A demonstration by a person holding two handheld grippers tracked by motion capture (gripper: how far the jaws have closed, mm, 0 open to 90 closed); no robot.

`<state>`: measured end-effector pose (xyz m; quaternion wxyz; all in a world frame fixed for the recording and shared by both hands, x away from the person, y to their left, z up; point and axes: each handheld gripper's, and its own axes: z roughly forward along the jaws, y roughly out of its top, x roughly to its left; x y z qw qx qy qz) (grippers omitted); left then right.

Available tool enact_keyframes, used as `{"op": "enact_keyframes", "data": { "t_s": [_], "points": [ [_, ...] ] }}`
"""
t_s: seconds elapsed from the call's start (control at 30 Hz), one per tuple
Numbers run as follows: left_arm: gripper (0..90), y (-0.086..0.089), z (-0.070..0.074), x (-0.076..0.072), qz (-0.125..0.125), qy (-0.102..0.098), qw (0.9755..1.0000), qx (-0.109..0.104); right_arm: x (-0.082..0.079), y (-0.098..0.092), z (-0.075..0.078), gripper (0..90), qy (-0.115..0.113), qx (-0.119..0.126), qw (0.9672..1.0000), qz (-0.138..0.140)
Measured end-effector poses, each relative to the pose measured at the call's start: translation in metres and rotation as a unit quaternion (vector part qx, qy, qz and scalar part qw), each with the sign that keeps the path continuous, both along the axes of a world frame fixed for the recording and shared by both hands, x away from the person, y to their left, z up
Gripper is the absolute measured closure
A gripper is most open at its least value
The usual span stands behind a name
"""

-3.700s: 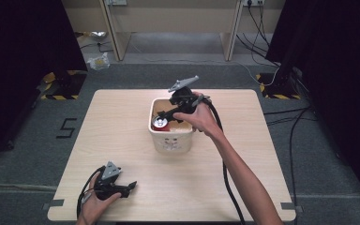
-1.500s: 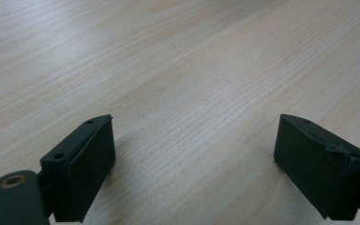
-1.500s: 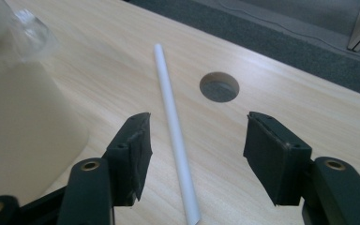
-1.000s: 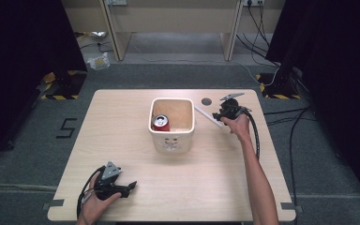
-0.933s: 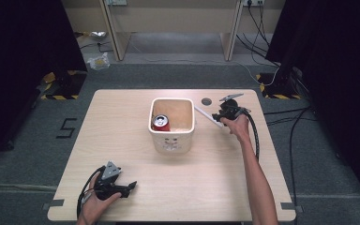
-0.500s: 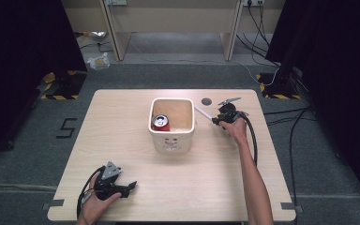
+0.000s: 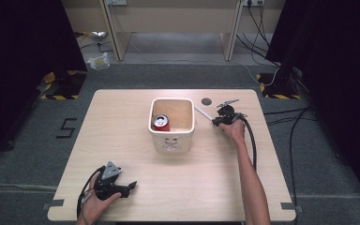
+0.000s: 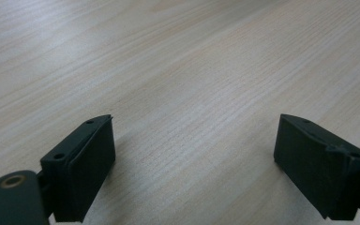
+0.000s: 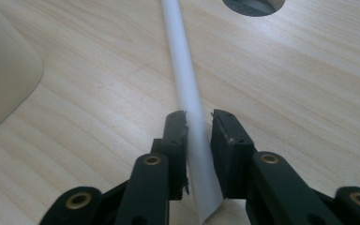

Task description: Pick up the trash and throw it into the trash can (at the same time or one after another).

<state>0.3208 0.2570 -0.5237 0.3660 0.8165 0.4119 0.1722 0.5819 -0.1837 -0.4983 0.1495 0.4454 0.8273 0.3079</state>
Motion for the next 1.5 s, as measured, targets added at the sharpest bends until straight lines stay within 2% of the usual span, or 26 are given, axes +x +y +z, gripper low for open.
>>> {"op": "enact_keyframes", "data": {
  "t_s": [0.3, 0.53, 0.73, 1.07, 1.27, 1.5],
  "points": [
    [12.1, 0.000, 0.000, 0.000, 0.000, 0.000, 1.0000, 0.000, -0.002, 0.001, 0.000, 79.3, 0.007, 0.007, 0.9998, -0.017],
    [12.1, 0.000, 0.000, 0.000, 0.000, 0.000, 1.0000, 0.000, -0.005, -0.005, 0.003, 79.6, 0.010, 0.025, 0.9992, -0.030],
    [12.1, 0.000, 0.000, 0.000, 0.000, 0.000, 1.0000, 0.000, -0.011, -0.012, 0.018, 79.7, -0.002, 0.041, 0.9987, -0.028],
    [12.1, 0.000, 0.000, 0.000, 0.000, 0.000, 1.0000, 0.000, -0.020, -0.013, 0.046, 79.7, -0.022, 0.051, 0.9983, -0.021],
    [12.1, 0.000, 0.000, 0.000, 0.001, 0.000, 1.0000, -0.001, -0.022, -0.012, 0.053, 79.7, -0.028, 0.055, 0.9980, -0.015],
    [12.1, 0.000, 0.000, 0.000, 0.000, 0.000, 1.0000, 0.000, -0.025, -0.013, 0.062, 79.6, -0.035, 0.075, 0.9965, -0.015]
  ]
}}
